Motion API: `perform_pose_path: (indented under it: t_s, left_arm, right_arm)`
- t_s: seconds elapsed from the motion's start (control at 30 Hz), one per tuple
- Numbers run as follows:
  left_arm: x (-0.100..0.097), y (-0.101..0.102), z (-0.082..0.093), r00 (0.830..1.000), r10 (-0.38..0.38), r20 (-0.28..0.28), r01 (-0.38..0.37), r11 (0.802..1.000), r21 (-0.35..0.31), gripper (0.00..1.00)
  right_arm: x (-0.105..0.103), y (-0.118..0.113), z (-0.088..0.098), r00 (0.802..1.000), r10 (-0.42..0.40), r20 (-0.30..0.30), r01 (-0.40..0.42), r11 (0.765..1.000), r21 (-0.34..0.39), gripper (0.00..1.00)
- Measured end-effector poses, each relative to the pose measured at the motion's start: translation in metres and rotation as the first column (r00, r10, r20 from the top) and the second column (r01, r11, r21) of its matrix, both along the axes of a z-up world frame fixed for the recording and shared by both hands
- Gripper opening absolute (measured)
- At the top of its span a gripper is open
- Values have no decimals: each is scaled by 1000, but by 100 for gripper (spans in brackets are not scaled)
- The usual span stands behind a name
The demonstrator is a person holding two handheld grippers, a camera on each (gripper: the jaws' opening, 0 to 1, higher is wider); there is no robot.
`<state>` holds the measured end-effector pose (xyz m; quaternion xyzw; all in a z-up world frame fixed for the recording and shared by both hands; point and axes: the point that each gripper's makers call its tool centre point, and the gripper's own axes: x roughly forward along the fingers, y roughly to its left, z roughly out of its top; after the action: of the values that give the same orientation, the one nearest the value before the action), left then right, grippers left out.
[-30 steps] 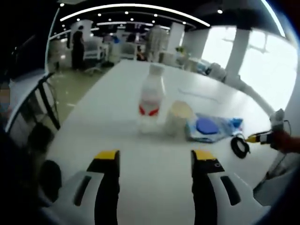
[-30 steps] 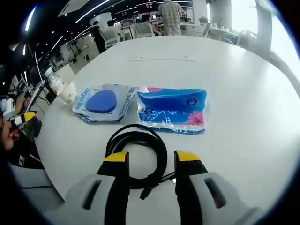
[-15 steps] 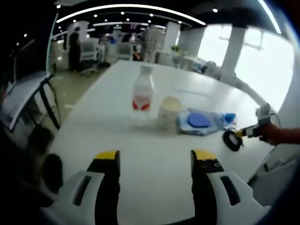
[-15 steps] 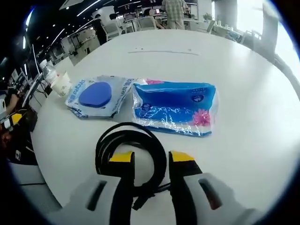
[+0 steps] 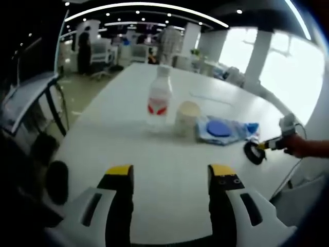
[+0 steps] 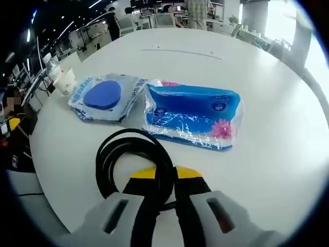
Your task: Arrange the tabletop items into an orderly group along one side of the table until the central work area is clear of visible clutter.
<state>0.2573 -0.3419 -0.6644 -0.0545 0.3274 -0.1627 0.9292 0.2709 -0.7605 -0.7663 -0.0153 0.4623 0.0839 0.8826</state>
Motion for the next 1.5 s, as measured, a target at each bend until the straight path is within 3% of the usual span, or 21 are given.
perform_pose_path:
  t_s: [0.23, 0.47, 0.6, 0.83, 0.97, 1.2, 1.5]
  left_arm:
    - [0, -6, 2, 1000, -11, 5, 11, 1000, -3, 55]
    - [-1, -7, 2, 1000, -18, 10, 18, 1000, 3, 55]
    - [-2, -10, 2, 1000, -23, 11, 23, 1000, 1, 55]
    - [0, -21, 4, 999, -37, 25, 37, 999, -7, 55]
    - [0, -24, 3, 999, -44, 28, 44, 999, -9, 56]
    - [-2, -27, 4, 998, -54, 33, 55, 998, -13, 58]
    - [-5, -29, 4, 997, -68, 38, 69, 998, -5, 59]
  right_arm:
    - [6, 18, 0, 1000, 24, 2, -24, 1000, 9, 10]
    - [9, 19, 1, 1000, 15, 12, -15, 1000, 19, 14]
    - [9, 17, 8, 1000, 6, 27, -6, 1000, 21, 27]
    - [5, 21, 37, 992, 7, 130, -14, 999, 52, 40]
    - [-3, 20, 50, 987, -9, 160, -1, 998, 59, 58]
    - [-14, 28, 74, 972, -25, 235, -4, 992, 123, 69]
    - [-37, 39, 96, 953, -41, 300, -4, 989, 146, 78]
